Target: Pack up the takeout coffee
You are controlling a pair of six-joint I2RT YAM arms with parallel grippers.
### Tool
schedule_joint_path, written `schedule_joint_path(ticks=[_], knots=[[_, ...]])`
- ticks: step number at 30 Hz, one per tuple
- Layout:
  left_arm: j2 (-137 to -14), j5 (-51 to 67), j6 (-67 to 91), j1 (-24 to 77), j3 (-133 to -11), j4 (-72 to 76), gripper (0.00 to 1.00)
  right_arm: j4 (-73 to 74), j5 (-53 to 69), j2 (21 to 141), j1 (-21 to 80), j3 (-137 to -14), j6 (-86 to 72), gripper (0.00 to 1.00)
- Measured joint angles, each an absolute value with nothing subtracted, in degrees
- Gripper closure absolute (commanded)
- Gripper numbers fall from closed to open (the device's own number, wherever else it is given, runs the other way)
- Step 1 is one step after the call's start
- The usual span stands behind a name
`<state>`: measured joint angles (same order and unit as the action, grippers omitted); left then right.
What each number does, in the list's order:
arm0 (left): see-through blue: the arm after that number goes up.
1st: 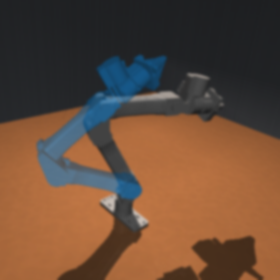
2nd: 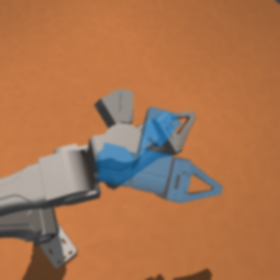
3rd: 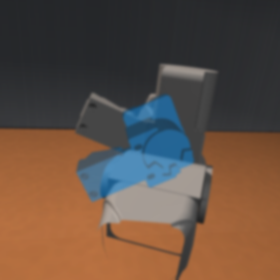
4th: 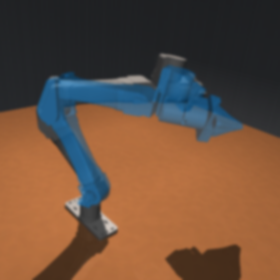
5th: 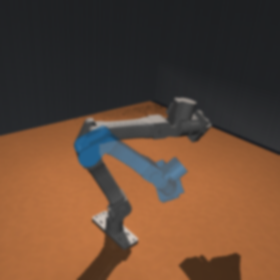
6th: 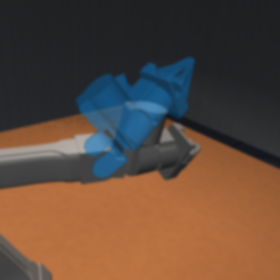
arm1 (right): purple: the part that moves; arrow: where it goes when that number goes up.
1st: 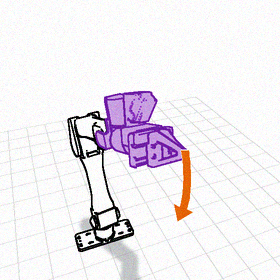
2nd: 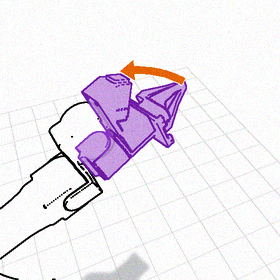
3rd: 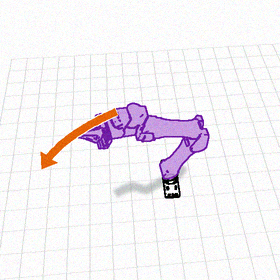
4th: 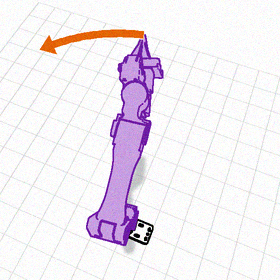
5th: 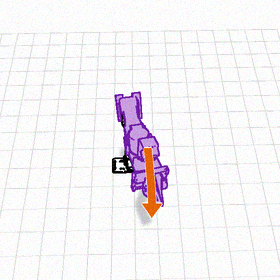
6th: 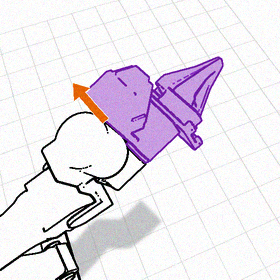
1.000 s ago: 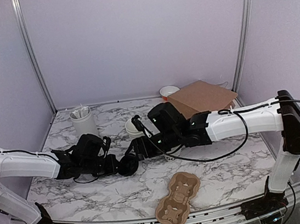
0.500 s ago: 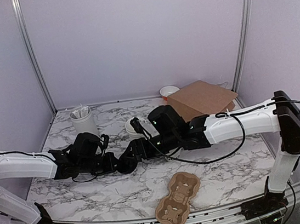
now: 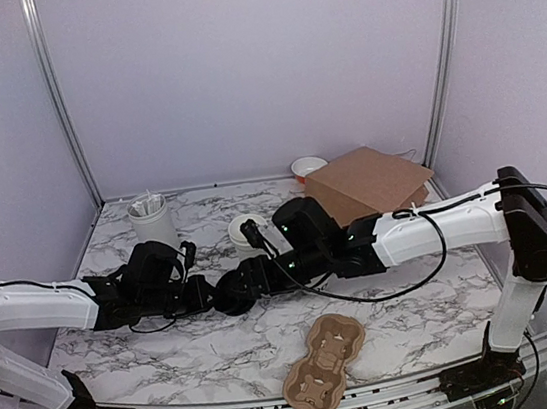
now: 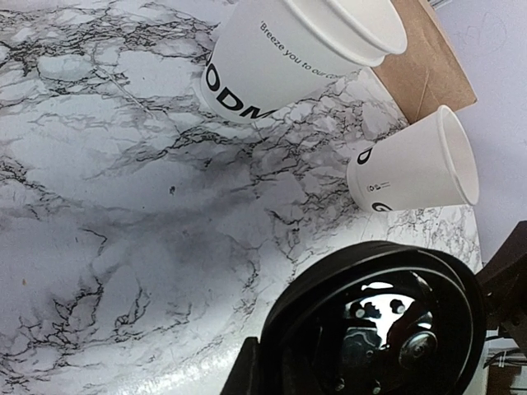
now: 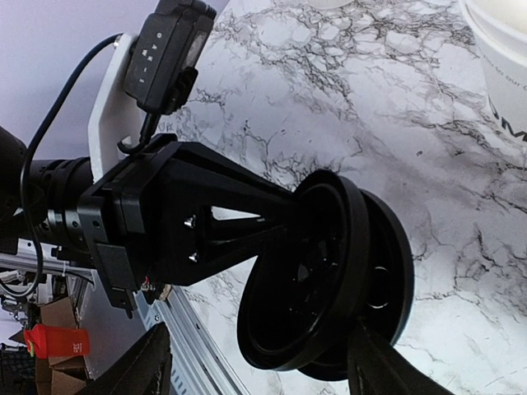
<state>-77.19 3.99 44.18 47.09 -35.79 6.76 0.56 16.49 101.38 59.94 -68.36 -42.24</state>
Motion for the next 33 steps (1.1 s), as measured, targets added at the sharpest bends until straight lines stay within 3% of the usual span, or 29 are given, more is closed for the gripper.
schedule_joint_path(ticks=[10,14,21,27,33], knots=[[-77.21,2.37,44.12,47.09,-35.77,6.61,0.91,0.01,17.08,102.91,59.59,-68.75,-43.44,0.52],[-77.21,0.95,44.18,47.09,-35.79,5.96,0.88,-0.19,17.06,105.06,59.46,-69.60,-44.31,0.63],[-77.21,-0.80,44.14,47.09,-35.81,5.74,0.82,-0.82,17.96,108.31,58.83,-70.15,-46.11,0.75],[-77.21,-2.20,44.03,47.00,-35.86,5.28,0.67,-0.97,18.57,110.39,58.19,-72.05,-46.83,0.91],[-77.17,-4.23,43.92,47.09,-36.88,3.03,0.54,0.64,18.39,110.80,57.56,-74.15,-45.98,0.98]])
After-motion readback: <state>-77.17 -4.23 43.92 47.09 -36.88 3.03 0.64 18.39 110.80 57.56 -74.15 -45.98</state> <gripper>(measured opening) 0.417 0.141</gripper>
